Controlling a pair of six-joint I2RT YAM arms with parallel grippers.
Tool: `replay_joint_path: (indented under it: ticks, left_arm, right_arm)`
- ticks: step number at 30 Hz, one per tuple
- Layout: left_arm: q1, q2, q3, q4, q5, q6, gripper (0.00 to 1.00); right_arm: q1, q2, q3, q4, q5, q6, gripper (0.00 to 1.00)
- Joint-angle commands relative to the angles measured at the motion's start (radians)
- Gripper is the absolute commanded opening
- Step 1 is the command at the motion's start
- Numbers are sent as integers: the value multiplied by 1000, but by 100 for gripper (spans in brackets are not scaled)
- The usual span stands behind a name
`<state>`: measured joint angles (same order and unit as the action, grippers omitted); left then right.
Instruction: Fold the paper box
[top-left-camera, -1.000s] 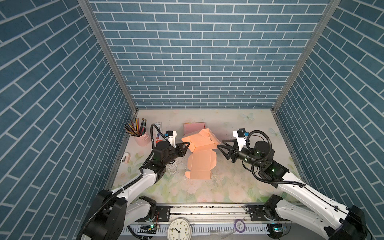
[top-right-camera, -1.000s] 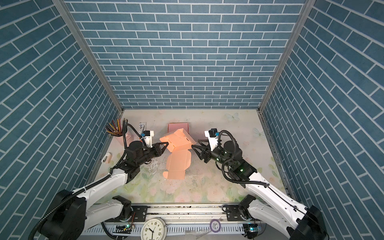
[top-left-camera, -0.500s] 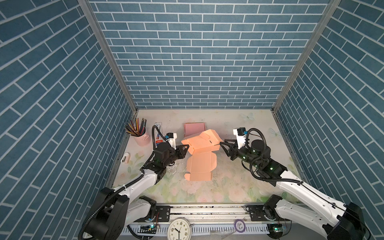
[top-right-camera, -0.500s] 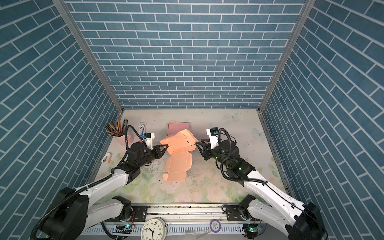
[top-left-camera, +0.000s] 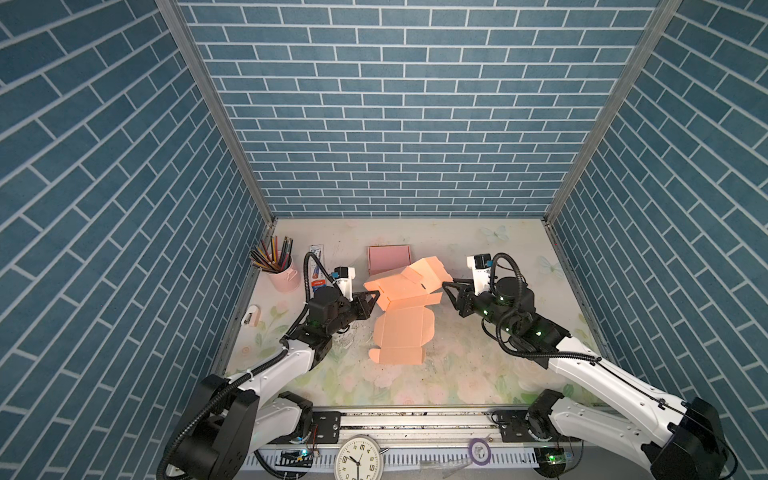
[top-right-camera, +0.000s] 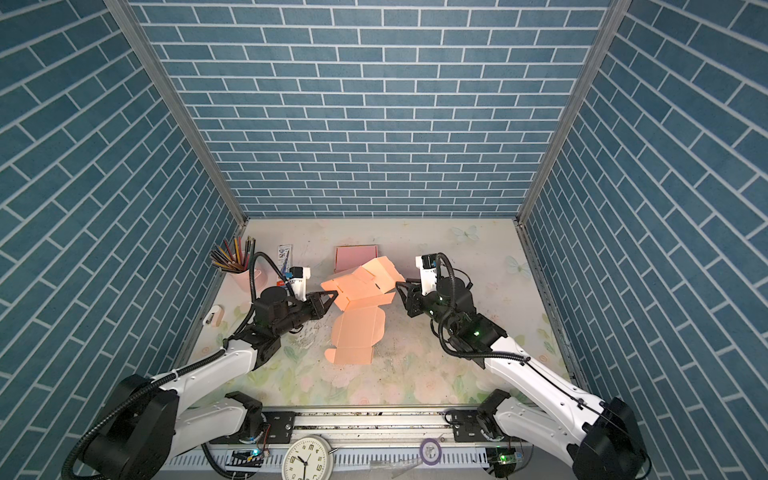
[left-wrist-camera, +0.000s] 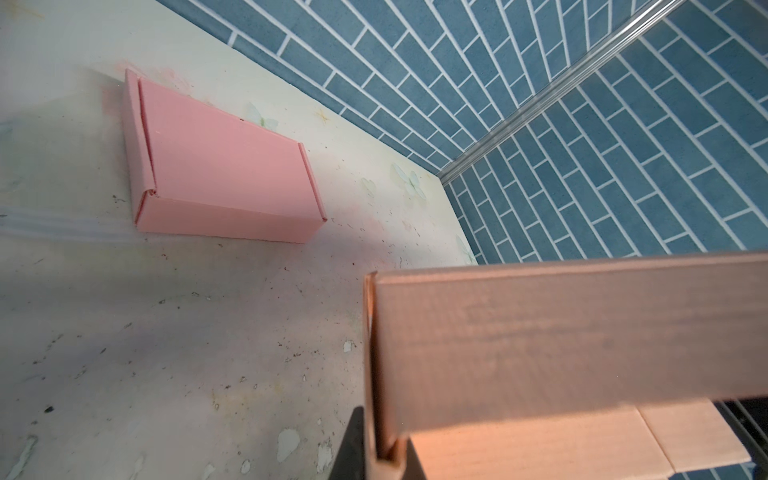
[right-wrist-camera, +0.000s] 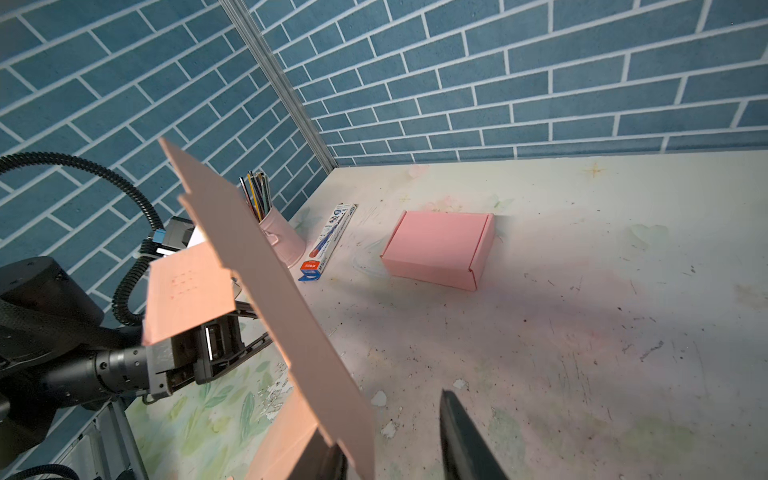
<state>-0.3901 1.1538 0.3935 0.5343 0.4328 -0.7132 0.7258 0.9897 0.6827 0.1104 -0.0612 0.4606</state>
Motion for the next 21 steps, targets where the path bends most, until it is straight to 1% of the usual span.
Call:
replay_joint_path:
  ticks: [1, 5, 12, 17, 21]
  left_arm:
    - [6, -12, -5, 44, 30, 22, 11]
    - [5, -10, -7, 50, 46, 30, 11]
    - [6, 18, 6, 65, 109, 41, 11]
    - [5, 18, 6, 57, 106, 35, 11]
    - [6, 21, 11, 45, 96, 29, 11]
  right_arm:
    - [-11, 2, 35, -32, 26, 40, 36]
    - [-27, -8, 23, -39, 22, 60, 36]
    - [-34, 7, 19, -44, 5, 65, 37]
    - [-38, 4, 14, -26, -27, 55, 37]
    - [-38, -8, -7, 5, -77, 38, 38]
